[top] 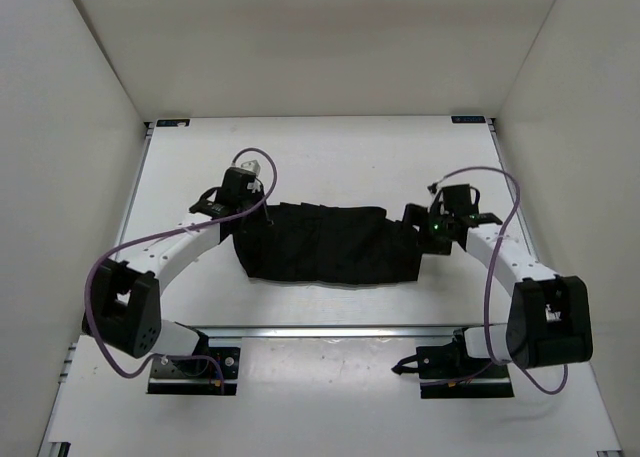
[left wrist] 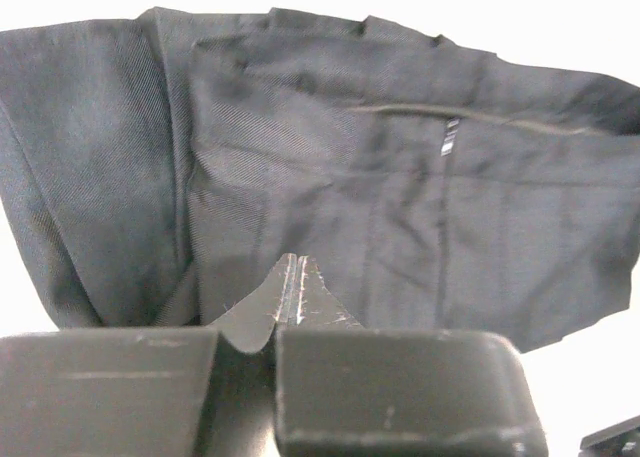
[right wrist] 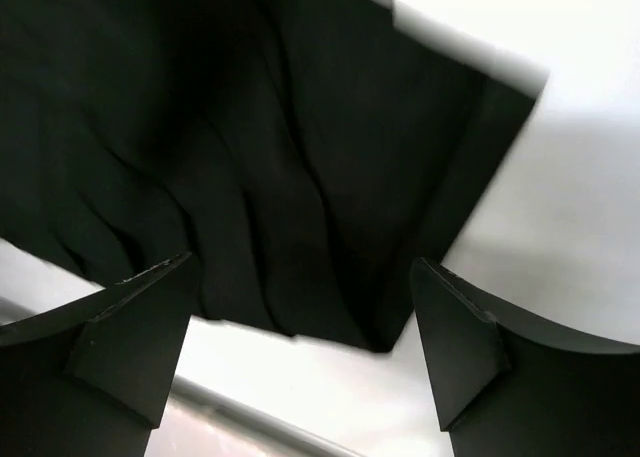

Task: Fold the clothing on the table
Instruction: Fold the skirt

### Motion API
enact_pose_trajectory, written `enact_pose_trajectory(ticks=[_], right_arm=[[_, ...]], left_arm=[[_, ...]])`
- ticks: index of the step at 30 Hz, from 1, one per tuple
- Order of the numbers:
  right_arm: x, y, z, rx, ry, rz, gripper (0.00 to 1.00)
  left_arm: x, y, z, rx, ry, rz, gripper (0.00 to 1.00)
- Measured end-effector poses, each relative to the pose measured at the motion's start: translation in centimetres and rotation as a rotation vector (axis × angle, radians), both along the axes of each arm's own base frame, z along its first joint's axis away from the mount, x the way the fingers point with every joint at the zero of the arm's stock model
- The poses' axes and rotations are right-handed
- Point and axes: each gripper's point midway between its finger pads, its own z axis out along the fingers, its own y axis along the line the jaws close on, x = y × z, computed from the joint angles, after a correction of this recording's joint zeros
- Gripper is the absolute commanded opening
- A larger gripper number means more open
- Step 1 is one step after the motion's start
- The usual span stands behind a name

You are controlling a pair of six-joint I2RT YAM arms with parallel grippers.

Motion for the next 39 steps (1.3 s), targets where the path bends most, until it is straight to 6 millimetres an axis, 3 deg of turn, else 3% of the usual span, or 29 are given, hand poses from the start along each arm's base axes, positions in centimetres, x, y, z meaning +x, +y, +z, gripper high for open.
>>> enact_pose_trajectory(ticks=[2,5,9,15,21,24,26,28,33,39], right_arm=[[-2.6,0.0,-2.0,0.006,0.072,-0.015,0.85],[-5.1,-0.1,-3.6,0.022,0.122,-0.04,0.85],[-6.0,0.0,-4.2,0.043,0.127,-0.072,0.84],[-5.2,0.2,-4.5,0.056,0.11,-0.085,0.79],[-4.3,0.6,-5.1,0.059,0.121,-0.08,0.56],[-4.1,0.6,-5.4,0.055,0.125,-0.077,0.37],[-4.1,0.5,-5.6,0.051,0.134,-0.077,0.15],[-4.1,0.4,-5.6,0.052,0.135,-0.08,0.0],[-2.6,-0.4,-4.5,0.052,0.101,-0.101,0.0],[2.2,-1.3,-0.4,0.028,-0.012,-0.084,0.0]], left_arm=[[-0.2,0.2,-1.3,0.022,0.029,-0.011,0.0],[-0.6,0.6,-3.6,0.055,0.09,-0.02,0.0],[-1.3,1.5,-5.8,0.098,0.161,-0.024,0.0],[-1.9,2.2,-6.8,0.125,0.204,-0.021,0.0],[-2.6,2.7,-7.4,0.14,0.228,-0.012,0.0],[-3.1,2.9,-7.9,0.149,0.244,-0.012,0.0],[-3.4,3.0,-8.2,0.155,0.254,-0.014,0.0],[-3.6,2.8,-8.7,0.161,0.268,-0.019,0.0],[-3.9,1.3,-9.4,0.151,0.277,-0.05,0.0],[-4.0,-2.8,-9.3,0.088,0.265,-0.124,0.0]])
